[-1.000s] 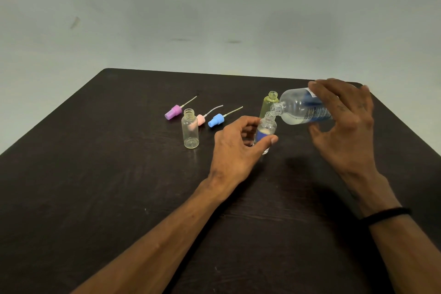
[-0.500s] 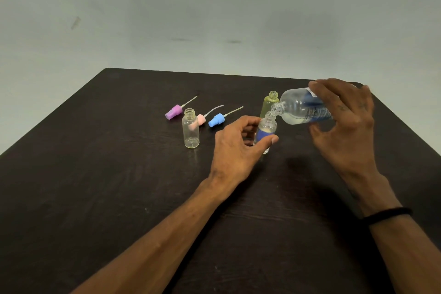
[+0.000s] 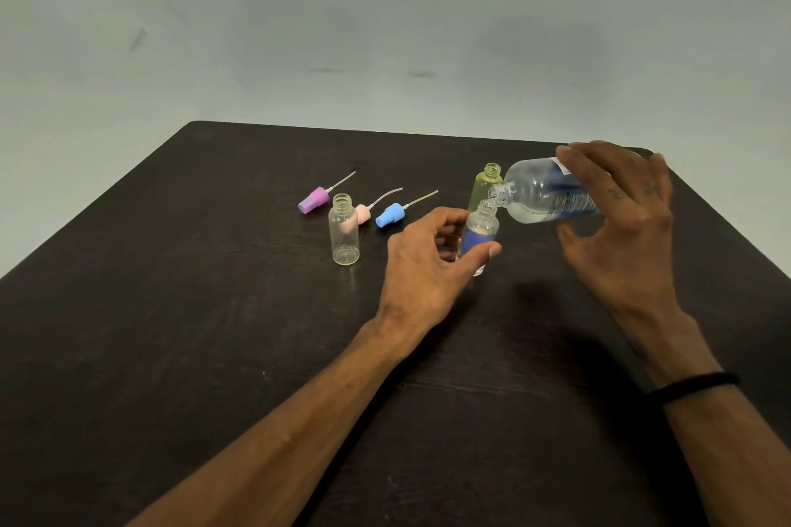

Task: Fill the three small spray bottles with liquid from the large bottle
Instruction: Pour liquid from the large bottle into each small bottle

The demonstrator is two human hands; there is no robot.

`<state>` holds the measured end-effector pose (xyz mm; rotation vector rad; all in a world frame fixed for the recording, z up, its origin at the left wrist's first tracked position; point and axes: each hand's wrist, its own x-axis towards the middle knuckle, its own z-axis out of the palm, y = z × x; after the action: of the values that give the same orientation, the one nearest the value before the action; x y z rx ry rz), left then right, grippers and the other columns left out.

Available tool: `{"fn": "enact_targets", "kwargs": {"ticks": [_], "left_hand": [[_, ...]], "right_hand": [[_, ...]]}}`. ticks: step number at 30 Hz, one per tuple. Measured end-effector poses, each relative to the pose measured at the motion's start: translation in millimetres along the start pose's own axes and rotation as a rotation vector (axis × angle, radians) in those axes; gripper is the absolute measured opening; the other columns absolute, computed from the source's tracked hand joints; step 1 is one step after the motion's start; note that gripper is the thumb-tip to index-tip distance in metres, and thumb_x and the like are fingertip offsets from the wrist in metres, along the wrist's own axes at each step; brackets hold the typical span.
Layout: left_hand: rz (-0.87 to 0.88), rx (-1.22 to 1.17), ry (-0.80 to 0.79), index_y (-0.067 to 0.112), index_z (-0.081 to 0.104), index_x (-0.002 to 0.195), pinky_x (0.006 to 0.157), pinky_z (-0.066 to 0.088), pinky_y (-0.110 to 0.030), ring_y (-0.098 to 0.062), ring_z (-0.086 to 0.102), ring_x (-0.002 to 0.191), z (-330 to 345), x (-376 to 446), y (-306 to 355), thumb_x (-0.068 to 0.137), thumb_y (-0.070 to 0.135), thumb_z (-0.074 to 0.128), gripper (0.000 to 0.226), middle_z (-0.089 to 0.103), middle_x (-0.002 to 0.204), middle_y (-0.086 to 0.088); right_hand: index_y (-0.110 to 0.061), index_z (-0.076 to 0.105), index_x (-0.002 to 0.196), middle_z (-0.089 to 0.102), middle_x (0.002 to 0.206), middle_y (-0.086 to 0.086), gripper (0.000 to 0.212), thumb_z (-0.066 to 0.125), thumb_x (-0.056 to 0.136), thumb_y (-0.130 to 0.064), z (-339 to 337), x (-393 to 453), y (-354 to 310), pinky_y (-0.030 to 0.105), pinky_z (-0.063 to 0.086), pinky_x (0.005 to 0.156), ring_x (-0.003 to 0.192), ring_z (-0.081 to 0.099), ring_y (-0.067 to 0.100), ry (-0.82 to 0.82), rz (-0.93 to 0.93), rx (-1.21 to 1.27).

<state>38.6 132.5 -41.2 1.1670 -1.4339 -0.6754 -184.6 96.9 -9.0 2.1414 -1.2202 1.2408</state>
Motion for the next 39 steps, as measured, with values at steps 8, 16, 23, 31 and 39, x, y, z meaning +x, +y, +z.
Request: {"fn": "enact_targets", "kwargs": {"ticks": [8,16,23,31,39], "left_hand": [[-0.001,-0.003,-0.002,0.018,0.074,0.122,0.086,0.063,-0.025,-0.004,0.073,0.097,-0.5,0.5,0.1,0.082,0.033,0.09,0.046,0.077,0.107,0.009],[0.004,-0.005,0.016,0.018,0.075,0.119,0.083,0.063,-0.023,-0.004,0.073,0.093,0.4,0.0,0.3,0.081,0.031,0.091,0.044,0.078,0.103,0.01],[-0.004,-0.017,0.017,0.017,0.075,0.118,0.084,0.063,-0.025,-0.004,0.073,0.093,0.0,0.8,0.0,0.081,0.031,0.091,0.044,0.078,0.102,0.009],[-0.007,-0.015,0.011,0.017,0.075,0.119,0.084,0.063,-0.026,-0.005,0.074,0.093,0.5,0.3,-0.4,0.08,0.032,0.091,0.045,0.078,0.103,0.009],[-0.011,-0.022,0.017,0.018,0.075,0.119,0.084,0.064,-0.027,-0.004,0.073,0.094,-0.3,0.6,0.2,0.081,0.033,0.091,0.044,0.077,0.103,0.01]], "right_hand": [[-0.01,0.063,0.145,0.062,0.145,0.014,0.077,0.083,0.072,0.008,-0.1,0.7,0.1,0.071,0.028,0.119,0.138,0.056,0.039,0.001,-0.001,-0.007],[-0.01,0.063,0.144,0.062,0.145,0.014,0.077,0.082,0.072,0.01,-0.2,0.8,-0.4,0.07,0.027,0.12,0.138,0.056,0.038,0.006,-0.011,0.0],[-0.01,0.063,0.144,0.062,0.145,0.014,0.077,0.082,0.072,0.01,0.1,0.1,0.0,0.07,0.027,0.12,0.138,0.056,0.038,0.0,-0.008,-0.001],[-0.01,0.063,0.145,0.062,0.146,0.013,0.077,0.082,0.073,0.009,0.4,0.3,-0.6,0.07,0.026,0.121,0.139,0.055,0.037,-0.008,-0.008,0.002],[-0.011,0.063,0.145,0.063,0.144,0.014,0.078,0.084,0.071,0.005,1.9,-0.9,2.5,0.073,0.032,0.115,0.135,0.057,0.039,-0.007,-0.009,0.007]]}}
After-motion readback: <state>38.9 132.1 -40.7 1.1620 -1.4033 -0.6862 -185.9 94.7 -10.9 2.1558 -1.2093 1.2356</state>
